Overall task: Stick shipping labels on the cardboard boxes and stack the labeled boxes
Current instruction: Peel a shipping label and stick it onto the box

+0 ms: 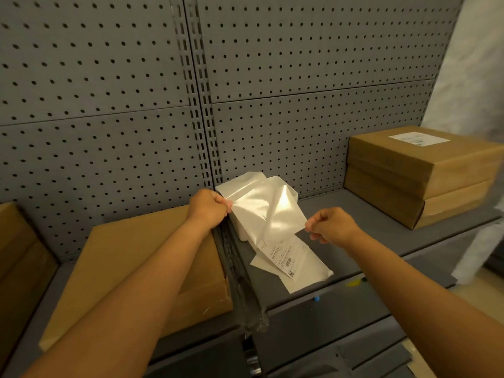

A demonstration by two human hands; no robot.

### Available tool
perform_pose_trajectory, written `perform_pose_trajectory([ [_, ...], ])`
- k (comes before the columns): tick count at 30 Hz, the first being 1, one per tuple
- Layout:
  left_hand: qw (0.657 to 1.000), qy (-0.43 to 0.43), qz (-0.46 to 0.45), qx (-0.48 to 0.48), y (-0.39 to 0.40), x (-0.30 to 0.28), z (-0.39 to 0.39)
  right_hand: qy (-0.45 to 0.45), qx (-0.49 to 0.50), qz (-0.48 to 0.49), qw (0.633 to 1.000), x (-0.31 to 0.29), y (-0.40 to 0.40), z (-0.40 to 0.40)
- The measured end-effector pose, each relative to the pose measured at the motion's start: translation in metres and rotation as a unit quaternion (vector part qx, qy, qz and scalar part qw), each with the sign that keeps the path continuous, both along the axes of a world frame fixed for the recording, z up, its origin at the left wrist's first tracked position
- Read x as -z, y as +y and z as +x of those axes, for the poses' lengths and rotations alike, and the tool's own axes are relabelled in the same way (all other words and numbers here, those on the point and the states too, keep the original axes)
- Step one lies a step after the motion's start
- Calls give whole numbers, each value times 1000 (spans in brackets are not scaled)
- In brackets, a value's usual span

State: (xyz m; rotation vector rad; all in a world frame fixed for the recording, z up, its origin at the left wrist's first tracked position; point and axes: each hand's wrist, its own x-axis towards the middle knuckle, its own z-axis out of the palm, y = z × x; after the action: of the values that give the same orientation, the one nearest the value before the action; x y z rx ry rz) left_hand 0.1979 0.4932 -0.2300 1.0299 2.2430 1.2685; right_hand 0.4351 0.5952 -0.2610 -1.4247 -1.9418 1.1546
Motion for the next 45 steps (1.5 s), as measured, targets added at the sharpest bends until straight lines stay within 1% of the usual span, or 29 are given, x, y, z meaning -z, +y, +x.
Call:
perform_pose_trajectory([
  [7,1000,30,-5,-9,4,5,-4,-25,29,-2,999,7,8,18],
  [13,999,36,-13,-31,6,10,-7,-50,46,-13,998,13,18,34],
  [22,997,60,-18,-52,4,10,-5,-62,62,-33,996,14,26,54],
  [25,998,44,-17,-50,5,10,-2,-33,70,-44,996,11,26,59],
  [28,999,42,-12,-31,4,10,6,37,63,-29,997,4,21,57],
  [32,999,42,-13,15,5,5,23,124,-9,1,992,-14,2,42],
  [35,998,11,-15,53,5,-3,40,177,-51,18,983,-28,-13,29],
  [38,998,8,-2,55,3,-9,48,209,-82,32,974,-41,-23,16],
  [41,997,61,26,36,-4,-18,52,230,-115,35,966,-53,-33,4],
  [45,989,62,94,98,-24,-36,66,240,-139,39,960,-63,-43,-14],
])
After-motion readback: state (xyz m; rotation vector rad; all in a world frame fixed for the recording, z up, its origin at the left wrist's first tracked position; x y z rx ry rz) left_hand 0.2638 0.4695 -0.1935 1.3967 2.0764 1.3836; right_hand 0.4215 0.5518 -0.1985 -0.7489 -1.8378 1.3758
